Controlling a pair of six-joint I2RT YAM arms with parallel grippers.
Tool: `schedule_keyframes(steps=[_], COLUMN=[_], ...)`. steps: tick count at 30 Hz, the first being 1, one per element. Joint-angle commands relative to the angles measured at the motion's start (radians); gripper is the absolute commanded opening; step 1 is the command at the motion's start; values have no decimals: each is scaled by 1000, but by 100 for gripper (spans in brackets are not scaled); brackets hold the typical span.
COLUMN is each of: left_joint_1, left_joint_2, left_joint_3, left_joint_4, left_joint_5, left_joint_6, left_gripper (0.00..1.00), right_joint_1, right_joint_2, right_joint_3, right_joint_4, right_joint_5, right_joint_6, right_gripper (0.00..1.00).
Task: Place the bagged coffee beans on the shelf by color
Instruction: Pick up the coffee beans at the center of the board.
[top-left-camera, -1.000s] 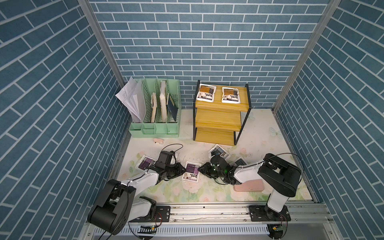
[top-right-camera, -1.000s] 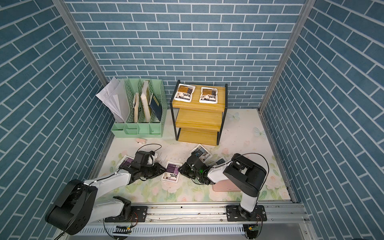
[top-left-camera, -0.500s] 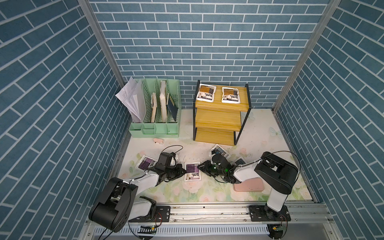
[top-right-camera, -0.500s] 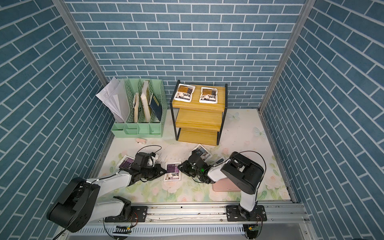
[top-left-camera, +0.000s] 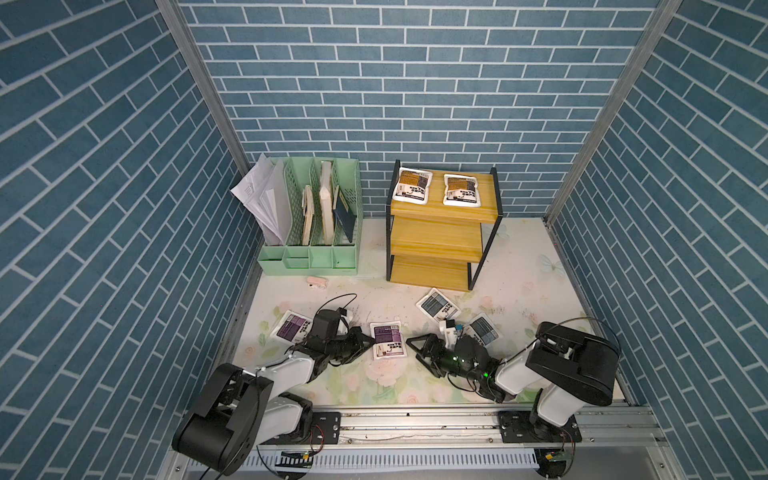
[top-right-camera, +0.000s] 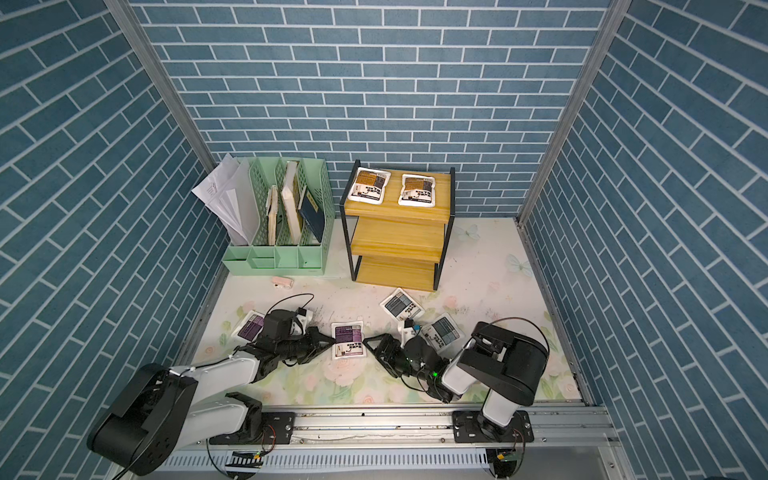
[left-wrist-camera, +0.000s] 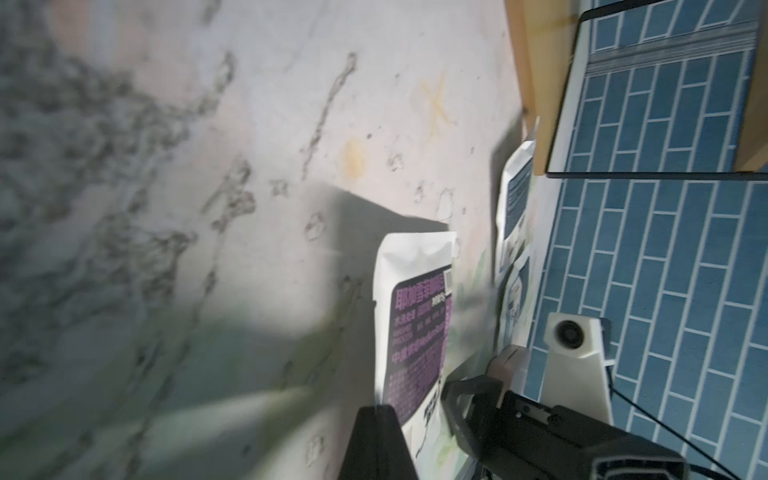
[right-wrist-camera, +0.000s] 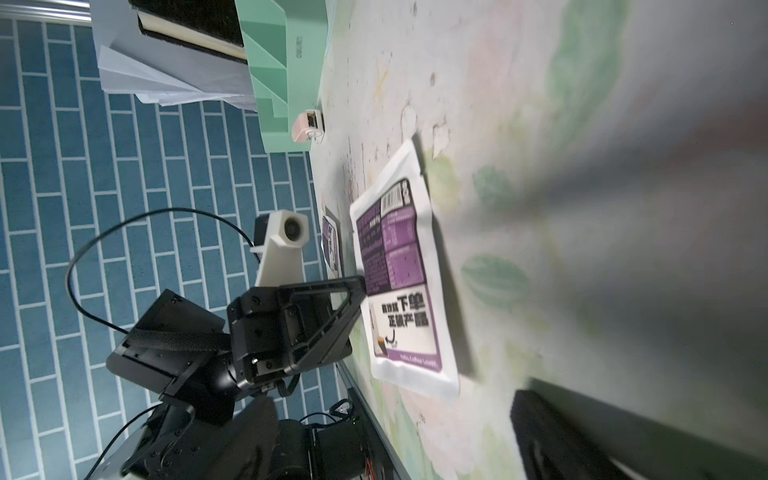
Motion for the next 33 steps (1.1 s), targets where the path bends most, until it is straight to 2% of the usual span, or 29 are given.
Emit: schedule_keyframes(steps=[1, 7, 11, 15, 18, 21, 23, 28, 33], left_joint_1=[6, 6, 7, 7, 8, 7, 8, 7, 8], left_joint_2=[-10, 10, 6, 8, 20, 29, 34, 31, 22], left_joint_3=[16, 12, 17, 19, 20, 22, 24, 28, 38], left_joint_4=[44, 46, 15, -13, -11, -9, -11, -13, -28], left_joint_5=[23, 16, 2, -11, -12, -11, -11, -10, -6], left_joint_6=[-47, -44, -24, 2, 9, 15, 20, 24, 33], left_gripper=[0, 0, 0, 0, 0, 0, 0, 0, 0], right_joint_1=[16, 37, 43, 40, 42, 41, 41, 39, 35], right_joint_2=[62, 318, 355, 290, 260, 274, 292, 301, 313], right_joint_3=[7, 100, 117, 88, 94, 103, 115, 127, 146], right_joint_4=[83, 371, 408, 337, 276, 295, 313, 307, 290], right_joint_5=[68, 43, 71, 108, 106, 101, 92, 91, 83], right_joint_6=[164, 302, 326, 297, 272, 273, 276, 278, 275], right_gripper=[96, 96, 94, 77, 54, 35, 29, 22, 7])
